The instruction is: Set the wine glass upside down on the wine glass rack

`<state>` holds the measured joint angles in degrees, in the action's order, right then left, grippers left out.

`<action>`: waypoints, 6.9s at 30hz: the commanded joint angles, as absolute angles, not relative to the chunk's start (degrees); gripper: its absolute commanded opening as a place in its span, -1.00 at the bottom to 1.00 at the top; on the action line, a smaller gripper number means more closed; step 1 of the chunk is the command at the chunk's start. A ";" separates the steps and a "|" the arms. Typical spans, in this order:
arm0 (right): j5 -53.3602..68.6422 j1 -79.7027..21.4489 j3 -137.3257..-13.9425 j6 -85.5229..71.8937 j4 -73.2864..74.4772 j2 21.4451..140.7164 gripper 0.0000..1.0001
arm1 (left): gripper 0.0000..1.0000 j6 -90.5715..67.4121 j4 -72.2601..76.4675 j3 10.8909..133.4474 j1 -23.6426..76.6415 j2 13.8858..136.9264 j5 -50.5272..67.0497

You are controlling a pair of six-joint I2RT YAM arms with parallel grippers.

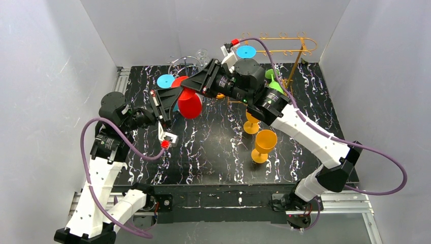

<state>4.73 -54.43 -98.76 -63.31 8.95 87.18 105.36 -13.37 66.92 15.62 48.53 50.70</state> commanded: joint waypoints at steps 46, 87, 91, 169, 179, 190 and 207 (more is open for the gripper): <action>22.10 -59.13 -84.86 -14.05 1.69 81.99 0.97 | -1.00 70.98 -10.90 76.09 15.72 48.55 50.84; 15.51 -52.77 -77.25 -12.91 -1.65 71.63 -0.20 | 0.97 67.53 -7.97 72.63 15.70 45.79 47.09; 7.94 -47.44 -78.16 -7.01 6.47 68.44 -0.21 | 0.97 69.52 -9.29 71.10 15.71 45.38 44.14; 2.49 2.76 -59.63 -3.32 -21.21 78.78 -0.31 | 0.97 66.41 -16.43 66.39 9.49 59.60 38.71; 4.26 2.77 -62.71 -4.56 -21.97 83.14 -0.36 | 0.97 66.71 -17.10 66.39 9.49 59.85 38.49; 4.58 3.12 -66.43 -4.40 -22.25 86.37 -0.38 | 0.97 66.88 -17.74 66.40 9.49 59.76 38.34; 4.42 4.99 -62.00 -5.17 -24.43 85.67 -0.41 | 0.97 67.40 -19.52 66.25 9.49 59.35 38.57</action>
<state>4.49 4.49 -61.45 -4.51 -21.52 87.90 67.11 -18.28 66.17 9.85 59.92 37.52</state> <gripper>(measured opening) 0.834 0.981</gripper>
